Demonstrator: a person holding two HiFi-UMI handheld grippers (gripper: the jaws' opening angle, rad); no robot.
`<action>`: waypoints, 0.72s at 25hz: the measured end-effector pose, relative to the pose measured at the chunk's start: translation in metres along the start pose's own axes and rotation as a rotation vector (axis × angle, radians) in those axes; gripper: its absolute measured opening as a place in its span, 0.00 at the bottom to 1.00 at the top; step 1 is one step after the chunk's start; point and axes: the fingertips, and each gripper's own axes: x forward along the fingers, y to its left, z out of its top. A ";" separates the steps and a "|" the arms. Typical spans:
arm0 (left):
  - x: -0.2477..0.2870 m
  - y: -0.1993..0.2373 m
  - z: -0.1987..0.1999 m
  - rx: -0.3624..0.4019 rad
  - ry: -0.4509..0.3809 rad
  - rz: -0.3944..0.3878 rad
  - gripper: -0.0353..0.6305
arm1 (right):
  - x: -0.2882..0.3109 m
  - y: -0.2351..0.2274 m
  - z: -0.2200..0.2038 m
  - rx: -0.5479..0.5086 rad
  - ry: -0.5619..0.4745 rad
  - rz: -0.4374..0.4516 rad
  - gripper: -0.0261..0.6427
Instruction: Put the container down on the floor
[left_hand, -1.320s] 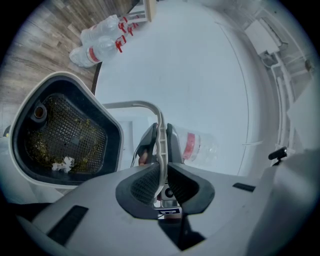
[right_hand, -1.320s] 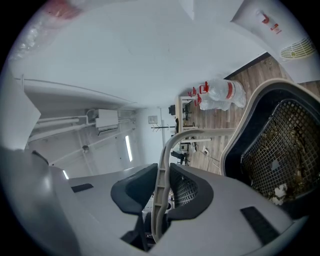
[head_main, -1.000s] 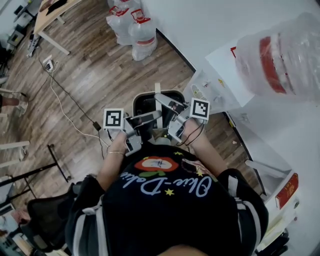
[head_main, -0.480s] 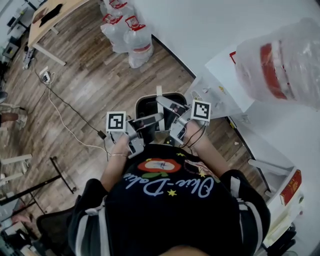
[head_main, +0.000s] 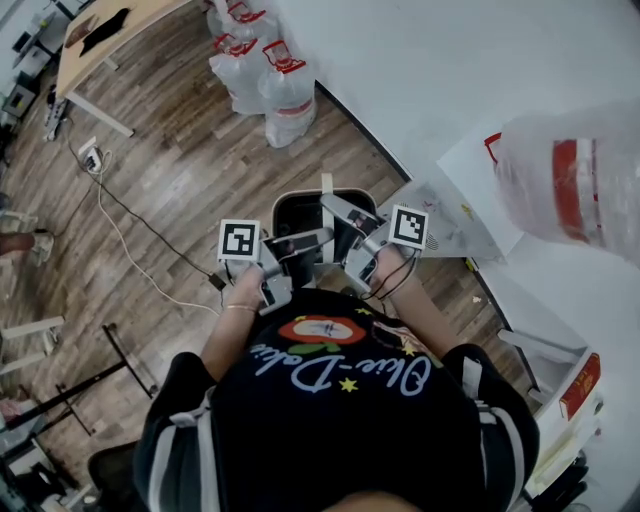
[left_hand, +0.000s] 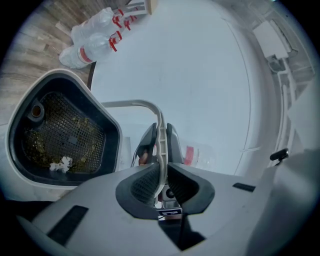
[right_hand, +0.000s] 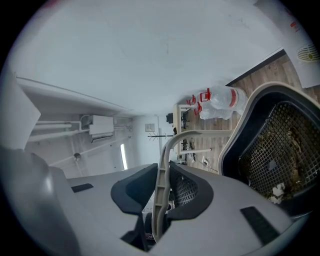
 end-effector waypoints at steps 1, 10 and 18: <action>-0.004 0.000 0.007 0.004 0.000 0.004 0.12 | 0.008 0.000 0.002 0.003 -0.003 0.001 0.14; -0.035 -0.002 0.069 0.015 0.002 0.003 0.12 | 0.074 -0.003 0.017 -0.010 -0.003 -0.016 0.14; -0.062 -0.005 0.109 -0.005 0.029 -0.002 0.12 | 0.122 -0.007 0.023 -0.001 -0.034 -0.047 0.14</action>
